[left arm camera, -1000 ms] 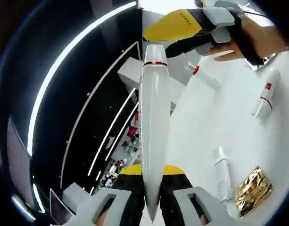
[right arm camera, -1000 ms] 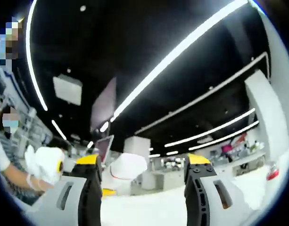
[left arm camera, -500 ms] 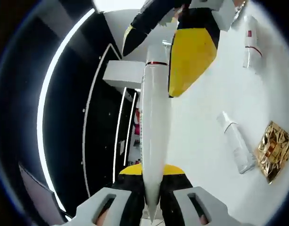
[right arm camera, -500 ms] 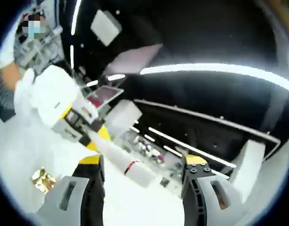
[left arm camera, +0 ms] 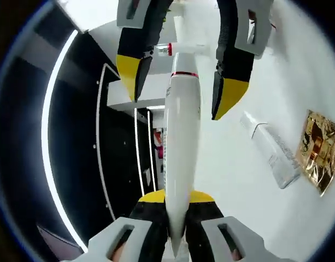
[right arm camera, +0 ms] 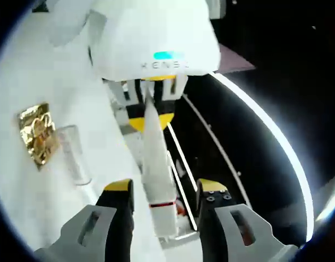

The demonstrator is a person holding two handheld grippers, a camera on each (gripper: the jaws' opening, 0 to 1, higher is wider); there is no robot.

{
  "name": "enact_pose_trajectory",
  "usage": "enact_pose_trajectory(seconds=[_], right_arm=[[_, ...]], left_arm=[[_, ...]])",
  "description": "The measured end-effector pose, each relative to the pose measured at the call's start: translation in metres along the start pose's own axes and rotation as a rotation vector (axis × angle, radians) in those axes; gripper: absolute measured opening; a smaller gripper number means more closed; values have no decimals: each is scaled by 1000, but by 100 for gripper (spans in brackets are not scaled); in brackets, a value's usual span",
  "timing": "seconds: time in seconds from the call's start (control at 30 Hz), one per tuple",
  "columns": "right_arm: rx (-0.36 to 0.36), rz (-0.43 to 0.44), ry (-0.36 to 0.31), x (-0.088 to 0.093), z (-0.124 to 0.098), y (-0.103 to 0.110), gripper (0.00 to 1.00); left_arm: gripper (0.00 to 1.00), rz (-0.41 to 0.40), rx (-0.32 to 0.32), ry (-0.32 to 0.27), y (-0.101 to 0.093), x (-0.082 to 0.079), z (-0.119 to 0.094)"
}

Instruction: Arrange the skincare products in the storage area until every visible bottle or jar stands upright without overlapping.

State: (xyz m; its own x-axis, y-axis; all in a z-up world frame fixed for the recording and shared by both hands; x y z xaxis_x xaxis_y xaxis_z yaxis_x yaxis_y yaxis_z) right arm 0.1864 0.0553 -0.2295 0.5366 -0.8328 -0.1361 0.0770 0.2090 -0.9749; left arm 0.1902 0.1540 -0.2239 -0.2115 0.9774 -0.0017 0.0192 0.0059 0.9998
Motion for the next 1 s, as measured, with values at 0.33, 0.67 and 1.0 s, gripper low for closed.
enact_pose_trajectory(seconds=[0.33, 0.67, 1.0], right_arm=[[22, -73, 46, 3, -8, -3, 22], [78, -191, 121, 9, -2, -14, 19], [159, -208, 118, 14, -7, -33, 19]], left_arm=[[9, 52, -52, -22, 5, -11, -6], [14, 40, -43, -71, 4, -16, -7], [51, -387, 83, -283, 18, -23, -13]])
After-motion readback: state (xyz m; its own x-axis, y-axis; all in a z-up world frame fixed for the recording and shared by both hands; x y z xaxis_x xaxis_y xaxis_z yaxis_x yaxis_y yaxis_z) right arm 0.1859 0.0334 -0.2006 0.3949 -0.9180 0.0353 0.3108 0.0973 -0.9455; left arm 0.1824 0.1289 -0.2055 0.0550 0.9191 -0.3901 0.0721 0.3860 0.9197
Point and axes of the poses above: the point that each gripper's makers call its tool centre point, and the gripper's own axes: z roughly forward along the fingers, y roughly to its left, x roughly out of its underside, the point moved 3 cm from there along -z, roughly backward along the fingers, and after that the axes turned 9 degrees about y, right-handed, at the moved point
